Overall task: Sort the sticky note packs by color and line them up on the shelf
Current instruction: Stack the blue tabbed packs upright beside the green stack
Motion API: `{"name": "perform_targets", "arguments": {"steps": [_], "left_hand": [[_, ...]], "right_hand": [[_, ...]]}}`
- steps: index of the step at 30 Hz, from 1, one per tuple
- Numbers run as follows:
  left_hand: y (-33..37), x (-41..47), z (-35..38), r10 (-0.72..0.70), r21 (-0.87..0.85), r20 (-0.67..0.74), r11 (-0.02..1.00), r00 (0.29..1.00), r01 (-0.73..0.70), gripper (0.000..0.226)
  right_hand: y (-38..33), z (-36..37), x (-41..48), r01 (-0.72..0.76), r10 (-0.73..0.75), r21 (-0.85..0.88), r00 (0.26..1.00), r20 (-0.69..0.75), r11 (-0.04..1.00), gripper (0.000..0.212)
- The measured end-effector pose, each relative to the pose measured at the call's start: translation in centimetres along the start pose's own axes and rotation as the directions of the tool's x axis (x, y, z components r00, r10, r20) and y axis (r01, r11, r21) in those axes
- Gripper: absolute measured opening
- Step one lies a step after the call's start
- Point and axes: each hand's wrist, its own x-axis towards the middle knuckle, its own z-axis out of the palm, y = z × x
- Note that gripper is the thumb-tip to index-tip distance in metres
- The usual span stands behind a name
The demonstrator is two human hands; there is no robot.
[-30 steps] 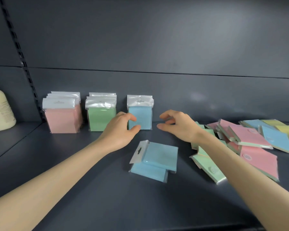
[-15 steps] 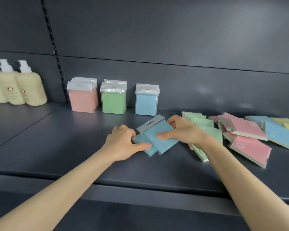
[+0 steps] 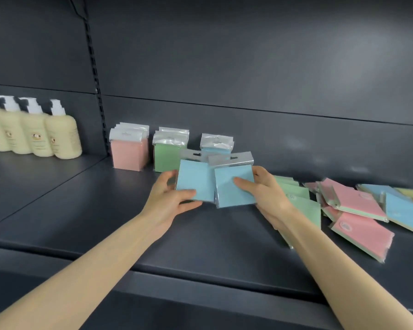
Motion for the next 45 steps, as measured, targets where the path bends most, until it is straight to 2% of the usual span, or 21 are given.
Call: {"name": "perform_targets", "arguments": {"steps": [2, 5, 11, 16, 18, 20, 23, 26, 28, 30, 32, 36, 41, 45], "left_hand": [[0.4, 0.6, 0.2, -0.021, -0.066, 0.084, 0.997, 0.996, 0.027, 0.030], [0.6, 1.9, 0.3, -0.025, -0.086, 0.121, 0.996, 0.992, 0.036, 0.025], [1.0, 5.3, -0.1, -0.025, 0.104, 0.151, 0.995, 0.988, 0.009, 0.023], [0.4, 6.3, 0.7, -0.031, 0.042, 0.267, 0.999, 0.963, 0.020, 0.028], [0.6, 7.8, 0.4, -0.019, 0.170, 0.335, 0.985, 0.942, -0.040, 0.034], [0.7, 9.1, 0.3, 0.012, 0.327, 0.366, 0.934, 0.930, -0.141, 0.040], [0.4, 10.3, 0.2, 0.106, 0.461, 0.338, 0.847, 0.935, -0.263, 0.043], [-0.1, 11.8, -0.5, 0.233, 0.609, 0.303, 0.698, 0.924, -0.375, 0.036], [-0.8, 12.4, -0.7, 0.296, 0.688, 0.301, 0.590, 0.906, -0.422, 0.032], [-1.7, 12.6, -0.9, 0.313, 0.781, 0.302, 0.460, 0.901, -0.422, 0.031], [-2.3, 12.6, -1.0, 0.280, 0.835, 0.303, 0.383, 0.911, -0.395, 0.038], [-2.6, 13.0, -0.7, 0.235, 0.880, 0.322, 0.283, 0.917, -0.382, 0.048], [-2.8, 14.3, -0.6, 0.107, 0.859, 0.372, 0.337, 0.922, -0.386, 0.065], [-2.5, 14.8, -0.6, 0.042, 0.810, 0.436, 0.417, 0.899, -0.412, 0.064]], "right_hand": [[0.0, 0.5, 0.5, 0.013, -0.013, -0.033, 1.000, -0.004, 0.999, 0.030], [-0.1, 0.9, 1.6, -0.007, 0.006, -0.037, 1.000, -0.025, 0.999, 0.025], [-1.0, 0.6, 4.0, -0.077, 0.071, 0.104, 0.996, 0.062, 0.992, 0.032], [-0.3, 1.9, 5.4, -0.040, 0.041, 0.046, 0.999, -0.019, 0.998, 0.030], [0.2, 2.7, 6.5, -0.019, 0.022, 0.048, 0.998, -0.061, 0.999, 0.032], [0.1, 3.0, 7.0, 0.024, -0.023, 0.013, 0.997, -0.080, 1.000, 0.036], [0.4, 2.5, 7.6, 0.104, -0.123, -0.217, 0.989, -0.076, 0.971, 0.038], [0.5, 2.7, 8.4, 0.148, -0.209, -0.437, 0.973, -0.096, 0.887, 0.038], [0.5, 2.8, 8.7, 0.127, -0.237, -0.572, 0.964, -0.120, 0.810, 0.037], [0.8, 3.1, 8.9, 0.096, -0.233, -0.684, 0.966, -0.111, 0.723, 0.040], [1.4, 3.1, 8.9, 0.065, -0.213, -0.748, 0.972, -0.104, 0.660, 0.043], [1.7, 2.6, 9.0, 0.024, -0.181, -0.761, 0.976, -0.123, 0.648, 0.044], [1.6, 2.5, 9.7, 0.030, -0.126, -0.802, 0.990, -0.057, 0.596, 0.055], [1.5, 2.4, 10.5, 0.014, -0.035, -0.798, 0.999, -0.009, 0.603, 0.059]]}}
